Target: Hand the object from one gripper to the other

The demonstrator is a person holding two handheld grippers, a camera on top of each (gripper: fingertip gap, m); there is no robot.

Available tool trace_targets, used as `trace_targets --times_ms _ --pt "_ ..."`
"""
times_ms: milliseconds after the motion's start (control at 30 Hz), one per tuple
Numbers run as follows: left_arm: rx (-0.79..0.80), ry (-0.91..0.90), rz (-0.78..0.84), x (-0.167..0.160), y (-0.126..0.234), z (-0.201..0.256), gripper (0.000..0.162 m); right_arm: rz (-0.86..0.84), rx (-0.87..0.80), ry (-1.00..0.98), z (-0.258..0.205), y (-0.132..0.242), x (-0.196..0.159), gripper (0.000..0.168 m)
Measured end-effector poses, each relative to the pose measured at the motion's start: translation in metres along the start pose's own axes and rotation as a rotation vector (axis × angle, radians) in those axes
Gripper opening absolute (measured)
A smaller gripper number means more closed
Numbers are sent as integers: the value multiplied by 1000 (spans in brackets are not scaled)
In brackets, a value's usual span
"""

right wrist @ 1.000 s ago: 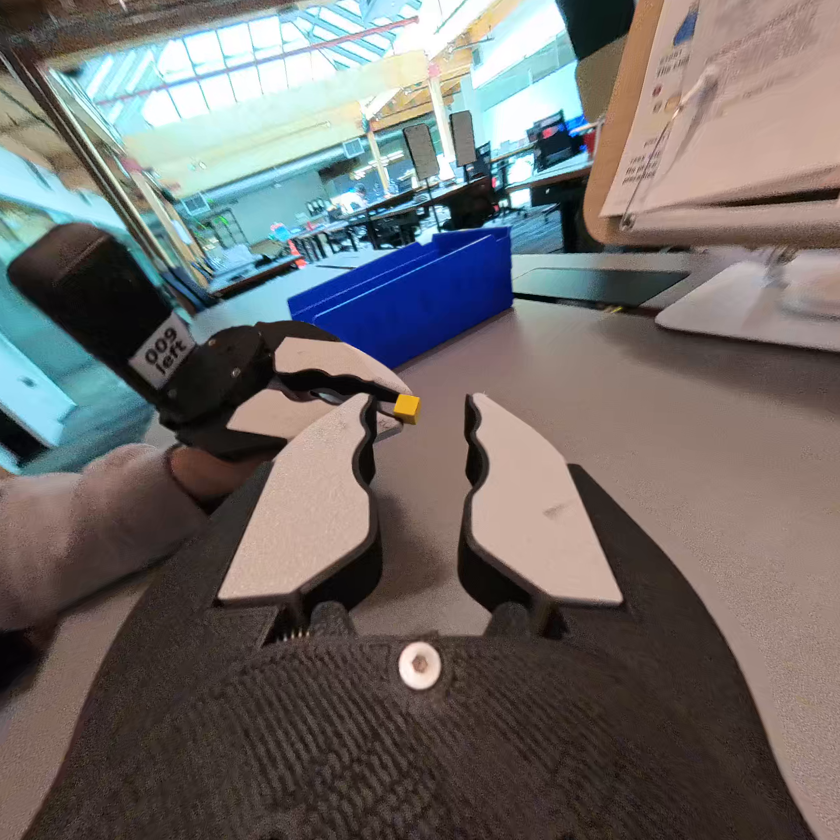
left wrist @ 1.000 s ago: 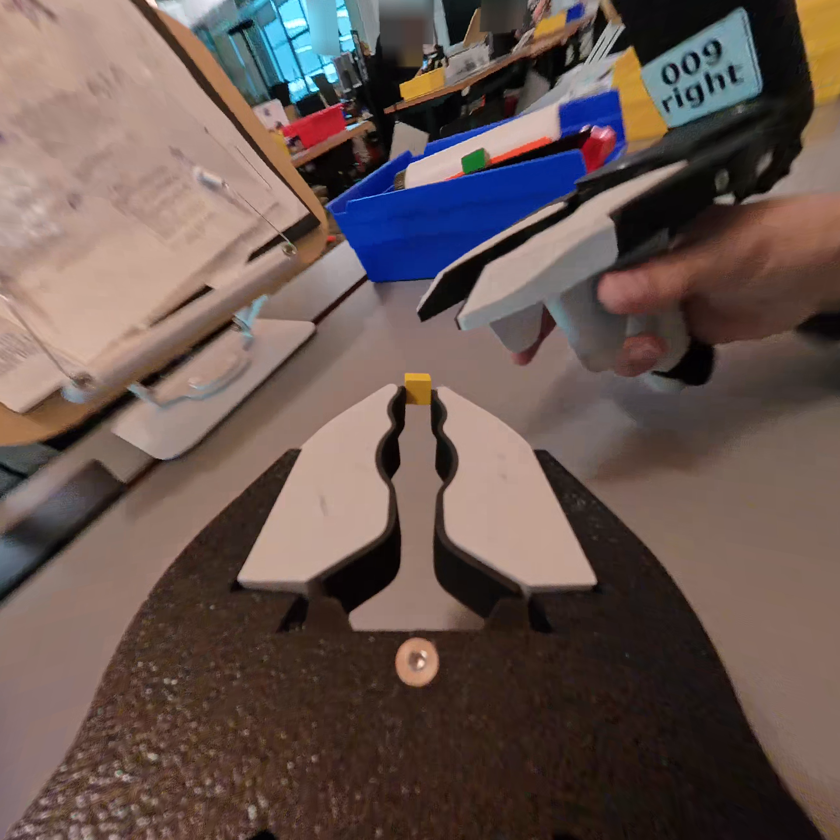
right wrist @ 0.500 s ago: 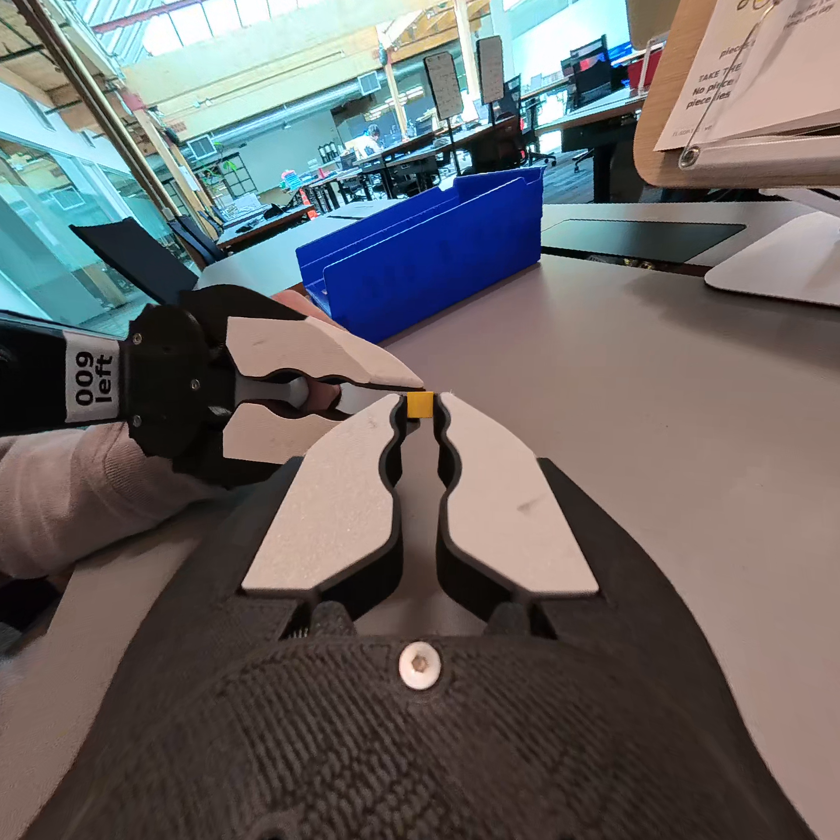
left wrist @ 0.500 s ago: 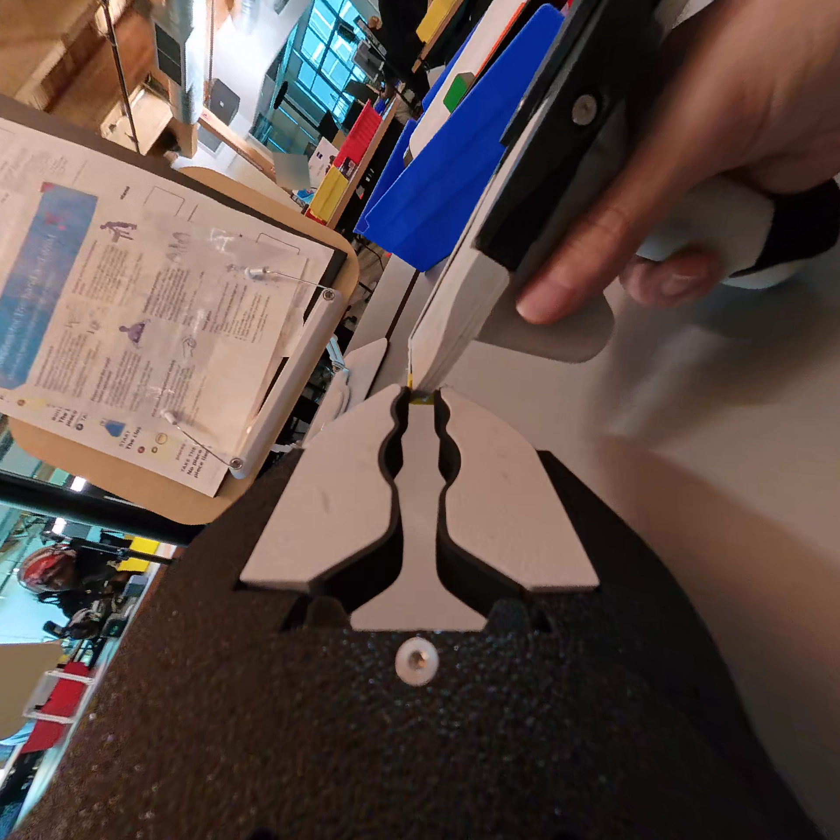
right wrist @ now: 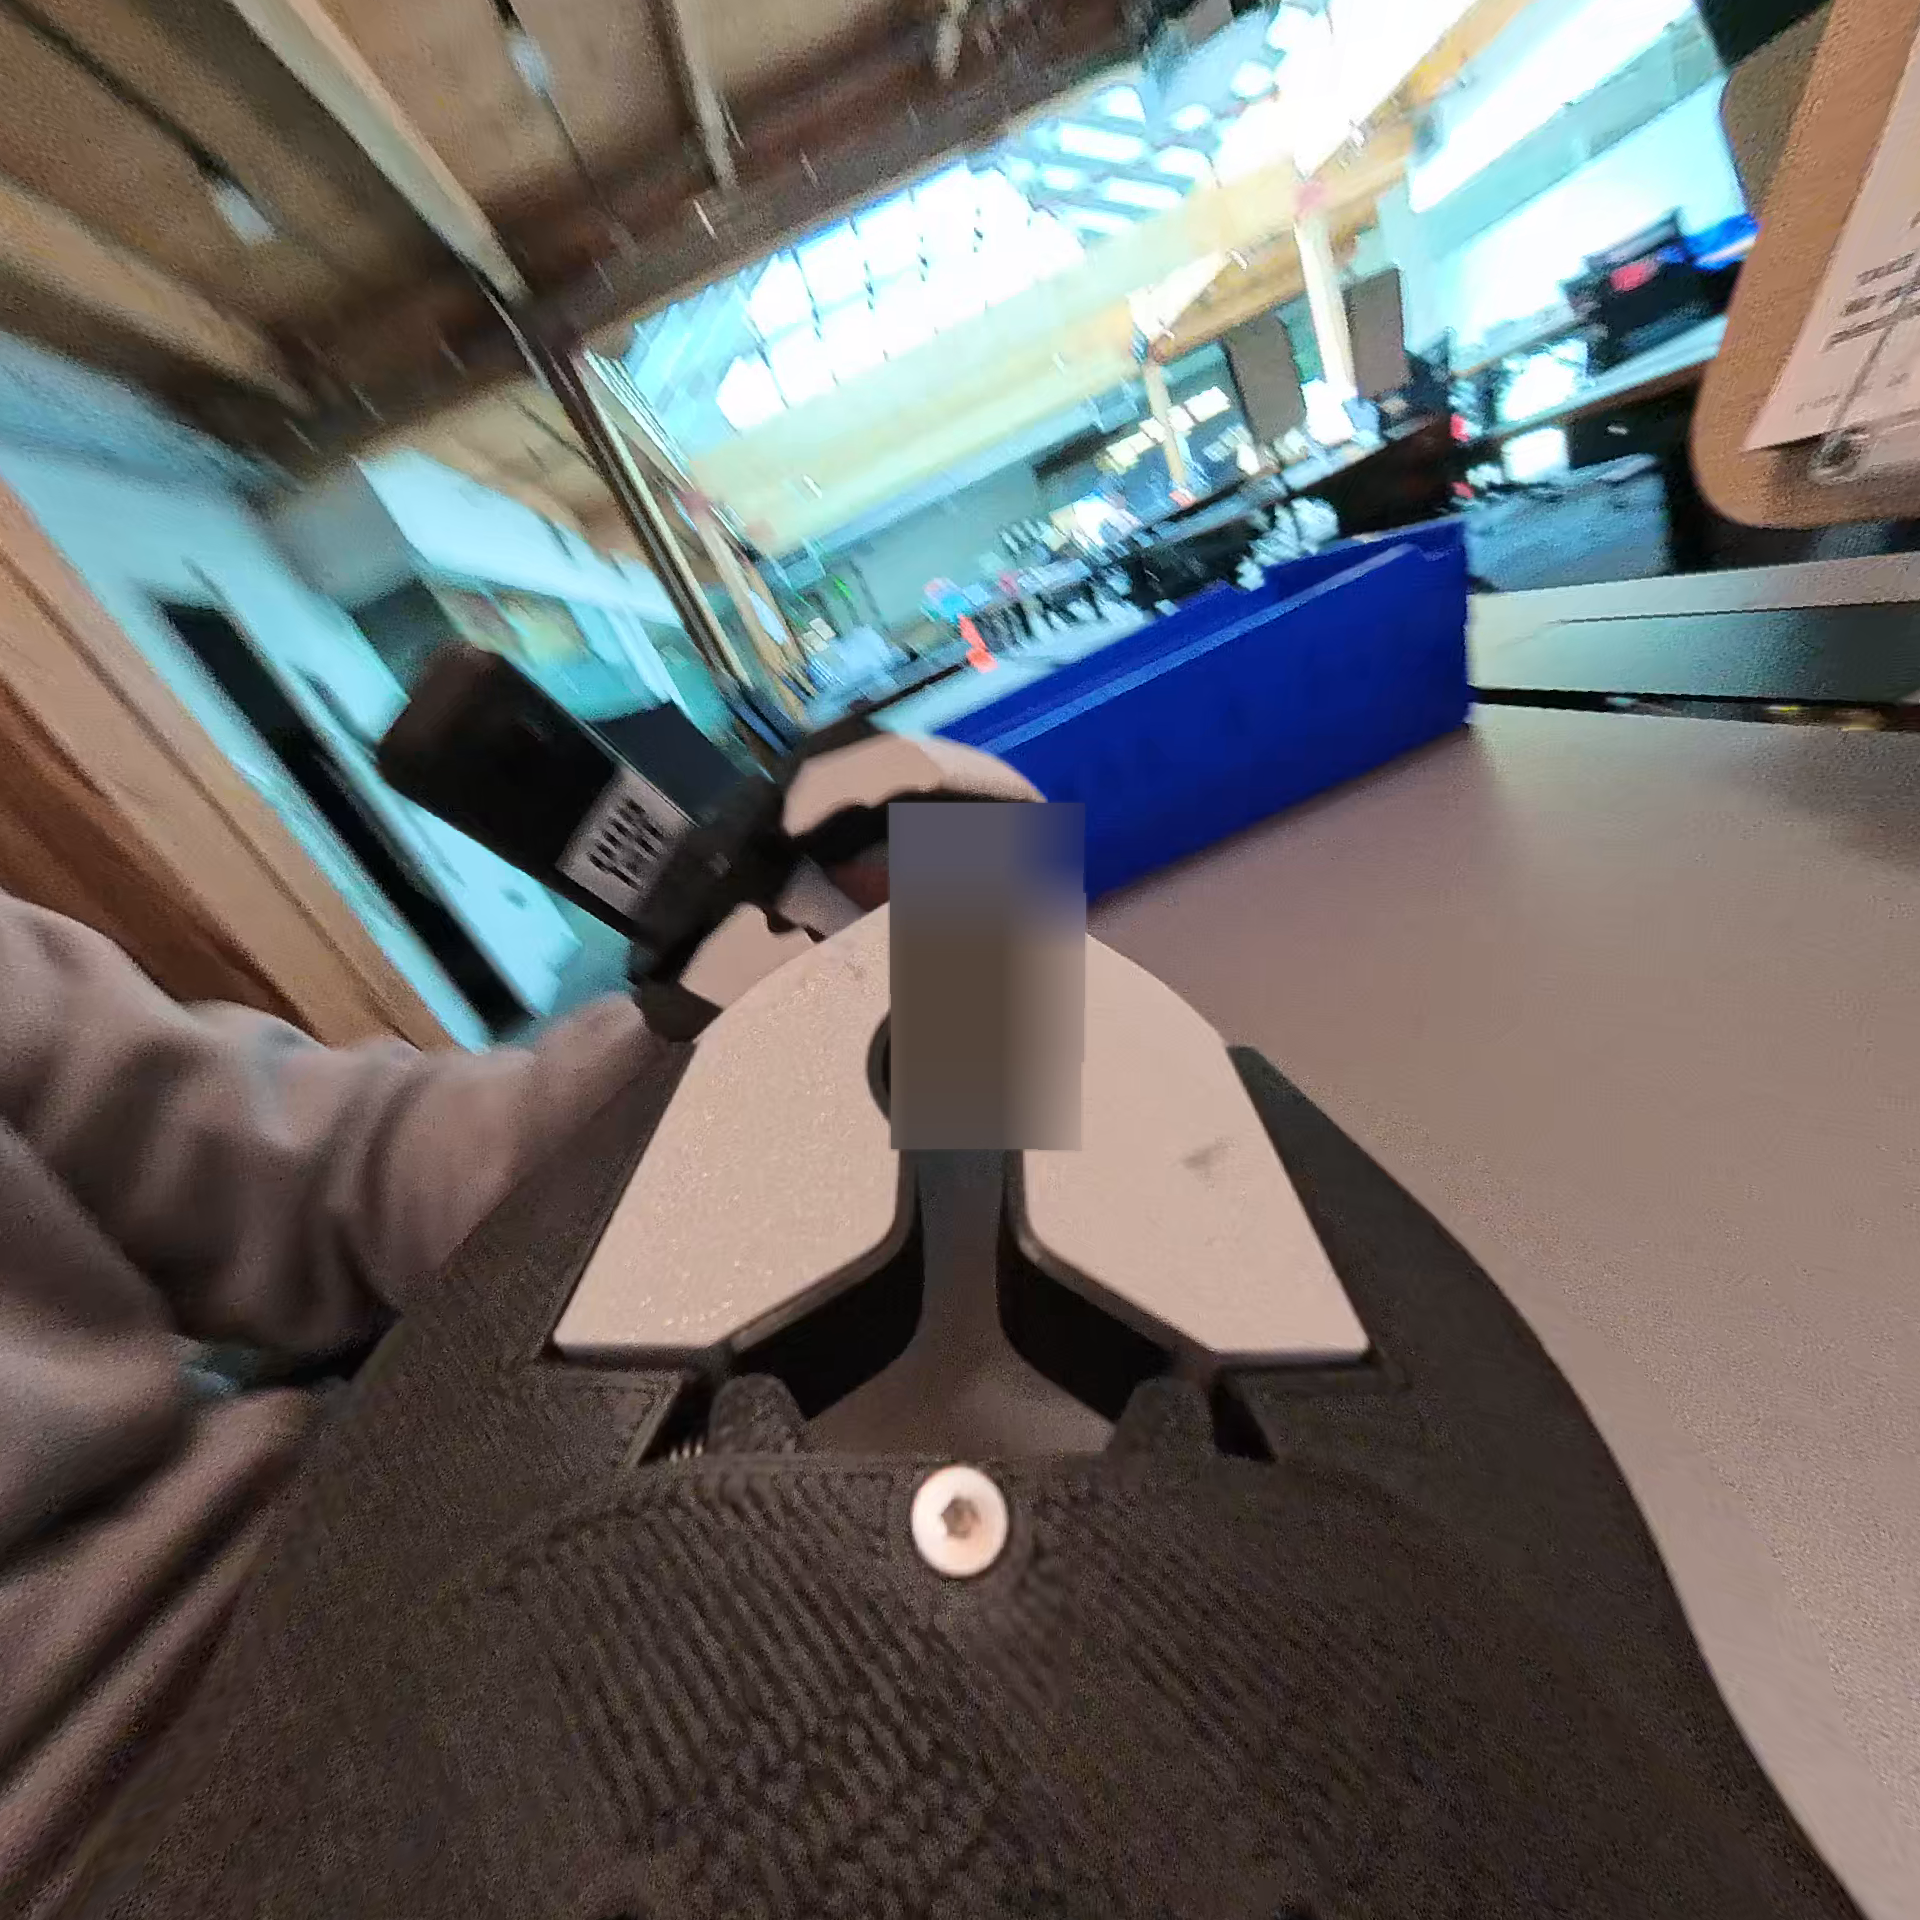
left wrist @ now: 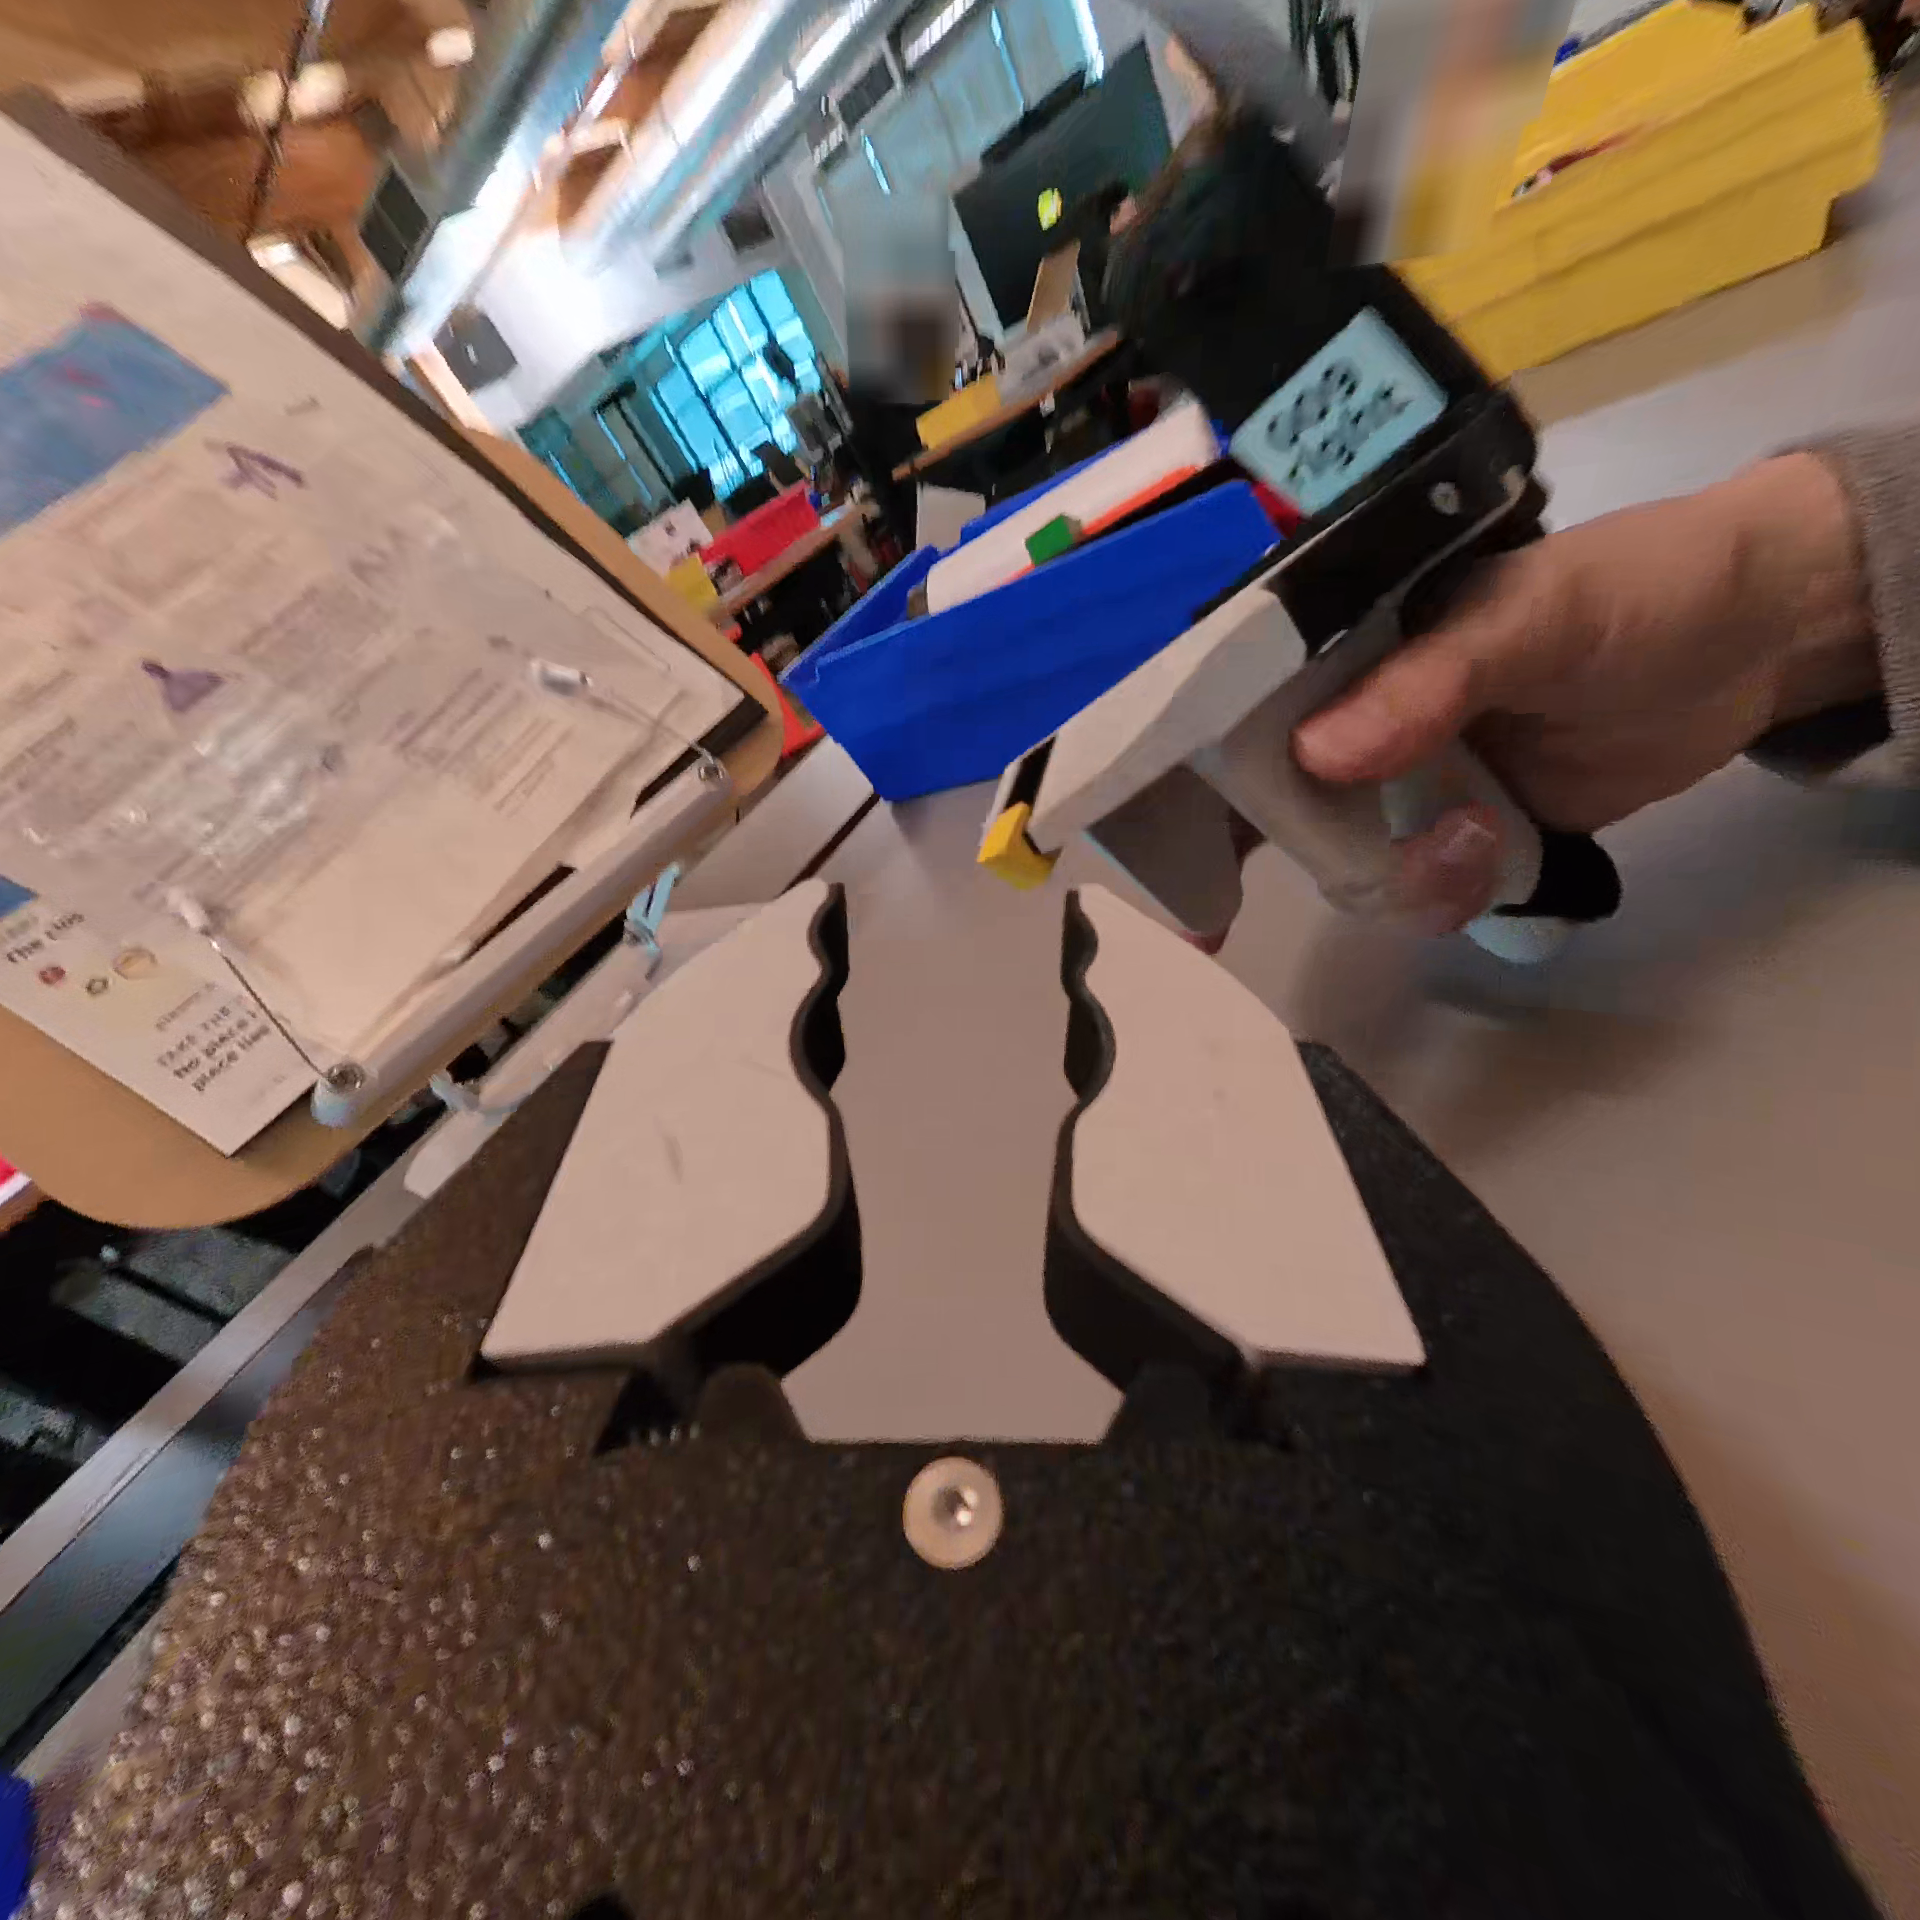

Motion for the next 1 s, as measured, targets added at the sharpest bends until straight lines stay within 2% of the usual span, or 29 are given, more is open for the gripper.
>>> trace_targets --times_ms 33,100,233,300,333,400,467,533,600,733,867,1000 --pt "-21 59 32 2 0 2 38 56 25 -49 0 1 4 10" --pt "-103 386 113 7 -1 3 37 148 65 14 -3 5 14 10" --pt "-180 1133 207 6 2 -16 35 80 90 425 -12 8 14 10" --pt "-236 1356 236 2 5 -21 23 31 110 633 -19 6 8 11" --pt "-267 1420 234 0 6 -20 23 20 107 719 -21 5 6 11" --pt "-334 1470 167 -4 6 -13 24 0 92 832 -23 3 3 11" --pt "-420 1446 78 -7 5 0 25 -11 106 885 -25 2 0 11" --pt "-472 1452 17 -8 4 10 33 -26 124 916 -27 1 -3 11" --pt "-534 1520 47 -4 3 15 34 -49 155 927 -30 0 -7 11" --pt "-641 1615 112 1 7 16 20 -50 189 914 -33 0 -10 11" --pt "-640 1619 96 -2 7 18 11 -60 206 932 -34 0 -11 11" --pt "-636 1628 79 -6 8 18 10 -93 201 979 -32 0 -14 11"
Point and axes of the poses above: each gripper's, where its closed fingertips meet, y back along the fingers, x out of its top, z = x × y across the jaws, the point moved 5 cm from there along y, back along the fingers, and after that the axes turned 12 degrees about z, right-handed, at the moved point
